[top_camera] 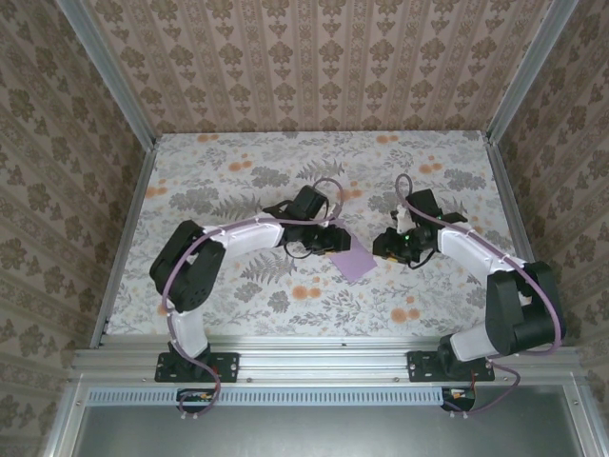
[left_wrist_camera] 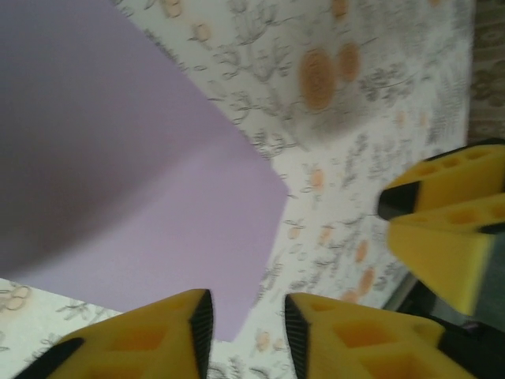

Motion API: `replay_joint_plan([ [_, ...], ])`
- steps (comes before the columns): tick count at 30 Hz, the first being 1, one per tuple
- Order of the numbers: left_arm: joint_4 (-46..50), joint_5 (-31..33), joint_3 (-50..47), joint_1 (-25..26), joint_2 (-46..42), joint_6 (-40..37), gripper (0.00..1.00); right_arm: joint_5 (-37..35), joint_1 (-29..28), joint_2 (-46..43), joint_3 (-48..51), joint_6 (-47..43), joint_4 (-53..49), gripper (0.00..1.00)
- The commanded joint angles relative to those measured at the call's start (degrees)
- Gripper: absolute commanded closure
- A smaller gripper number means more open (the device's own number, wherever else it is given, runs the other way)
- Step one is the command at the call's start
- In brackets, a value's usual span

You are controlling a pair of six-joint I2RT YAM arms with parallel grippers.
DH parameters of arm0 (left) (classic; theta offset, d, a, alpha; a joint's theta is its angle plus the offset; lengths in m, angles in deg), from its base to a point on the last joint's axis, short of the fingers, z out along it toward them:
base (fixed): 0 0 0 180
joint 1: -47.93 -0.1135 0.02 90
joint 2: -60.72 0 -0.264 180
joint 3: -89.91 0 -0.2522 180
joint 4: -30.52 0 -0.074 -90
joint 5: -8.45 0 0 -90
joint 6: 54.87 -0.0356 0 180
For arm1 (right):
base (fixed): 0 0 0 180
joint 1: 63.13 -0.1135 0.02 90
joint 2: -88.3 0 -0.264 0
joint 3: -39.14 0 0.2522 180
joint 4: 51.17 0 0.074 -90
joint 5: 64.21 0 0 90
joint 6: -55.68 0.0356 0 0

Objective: Fold a paper plane with a square sheet of paper (pick it up from the middle)
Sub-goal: Third fold the triangle at the center of the table.

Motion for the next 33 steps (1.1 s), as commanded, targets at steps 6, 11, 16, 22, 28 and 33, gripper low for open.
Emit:
replay_joint_plan([
  [6, 6.75, 5.67, 3.97, 1.83, 5.58, -4.78, 0.73, 4.61, 2.21, 0.00, 2.57, -0.99, 3.37, 0.63],
  [11, 9.24, 7.28, 4.71, 2.58, 7.04, -6.46, 0.75, 5.77, 2.44, 1.72, 2.46, -0.82, 4.57, 0.62],
  [16, 9.79, 7.76, 4.20, 2.67, 8.76, -7.36, 0.76, 7.20, 2.39, 4.05, 2.37, -0.30, 6.17, 0.62],
  [22, 11.15, 9.38, 3.37, 2.54, 9.21, -8.73, 0.77, 7.21, 2.39, 7.02, 1.56, -0.94, 6.63, 0.62],
  [28, 10.19, 9.21, 1.27, 2.04, 9.23, -9.09, 0.78, 7.57, 2.40, 10.56, 0.73, -1.94, 7.65, 0.61],
  [33, 9.65, 8.85, 0.71, 1.91, 9.45, -9.19, 0.78, 7.36, 2.40, 13.17, -0.69, -3.10, 7.54, 0.61],
])
